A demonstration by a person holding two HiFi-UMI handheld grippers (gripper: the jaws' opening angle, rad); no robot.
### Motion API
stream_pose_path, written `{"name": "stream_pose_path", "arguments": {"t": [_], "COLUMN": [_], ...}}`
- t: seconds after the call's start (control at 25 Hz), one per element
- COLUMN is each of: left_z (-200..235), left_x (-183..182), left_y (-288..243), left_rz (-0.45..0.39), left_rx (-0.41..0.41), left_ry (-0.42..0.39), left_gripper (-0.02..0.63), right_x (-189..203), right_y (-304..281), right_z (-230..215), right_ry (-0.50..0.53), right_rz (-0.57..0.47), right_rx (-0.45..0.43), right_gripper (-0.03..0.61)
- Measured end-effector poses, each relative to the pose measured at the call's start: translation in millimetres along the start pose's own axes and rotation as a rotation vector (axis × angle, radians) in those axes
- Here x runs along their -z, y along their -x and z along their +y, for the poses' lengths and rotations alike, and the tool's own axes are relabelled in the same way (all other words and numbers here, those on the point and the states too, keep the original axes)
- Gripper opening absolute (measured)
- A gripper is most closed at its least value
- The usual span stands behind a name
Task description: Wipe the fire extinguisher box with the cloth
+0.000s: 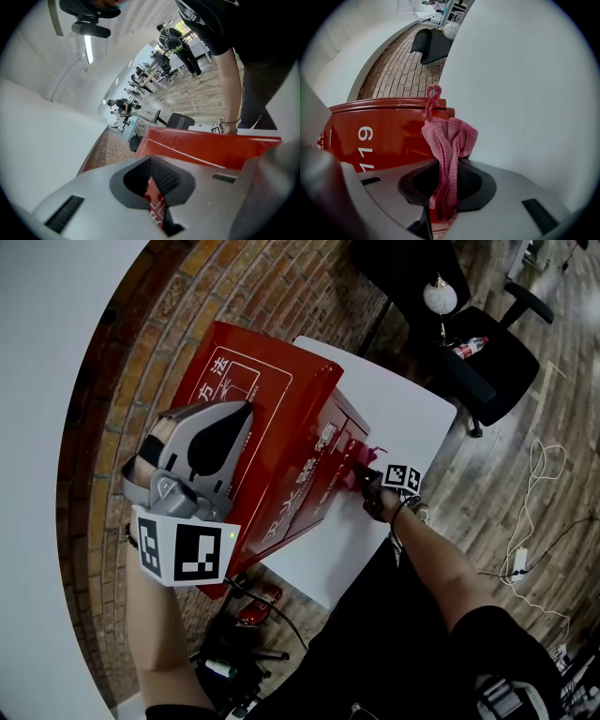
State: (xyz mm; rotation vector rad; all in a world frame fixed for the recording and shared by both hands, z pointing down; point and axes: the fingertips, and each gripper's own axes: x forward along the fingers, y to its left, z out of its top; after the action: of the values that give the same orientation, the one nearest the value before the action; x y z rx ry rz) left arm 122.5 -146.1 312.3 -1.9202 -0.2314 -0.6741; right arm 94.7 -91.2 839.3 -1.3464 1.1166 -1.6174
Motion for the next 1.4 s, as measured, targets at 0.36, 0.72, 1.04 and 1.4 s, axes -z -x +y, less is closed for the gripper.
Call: {"name": "stream_pose_path", "arguments": {"t": [0.36,0.72,1.04,1.4], "left_z": [0.0,0.0,-0.6,-0.5], "left_x": [-0.1,0.2,0.5,0.1], "left_y": [0.3,0.1,0.0,-0.2], "left_rz": [-0.001,0.0,-0.001,-0.002], "left_rx": [-0.001,0.0,0.001,-0.001], "left_ry": [0.0,0.001,0.001,0.0], "left_gripper": [0.031,0.031,0.031,0.031], "right_x": [0.3,1.9,4.4,6.3], "right_y": [6.0,13.5,21.0,28.7], "right_z": [16.6,38.2,59.5,80.7], "right_ry": [0.013,0.027,0.034,0.03], "right_rz": [-0.015,-0.011,-0.017,-0.033], "right_rx": [-0.039,-0.074,-0.102,-0.135], "right_gripper": [0.1,0.1,0.1,0.101]}}
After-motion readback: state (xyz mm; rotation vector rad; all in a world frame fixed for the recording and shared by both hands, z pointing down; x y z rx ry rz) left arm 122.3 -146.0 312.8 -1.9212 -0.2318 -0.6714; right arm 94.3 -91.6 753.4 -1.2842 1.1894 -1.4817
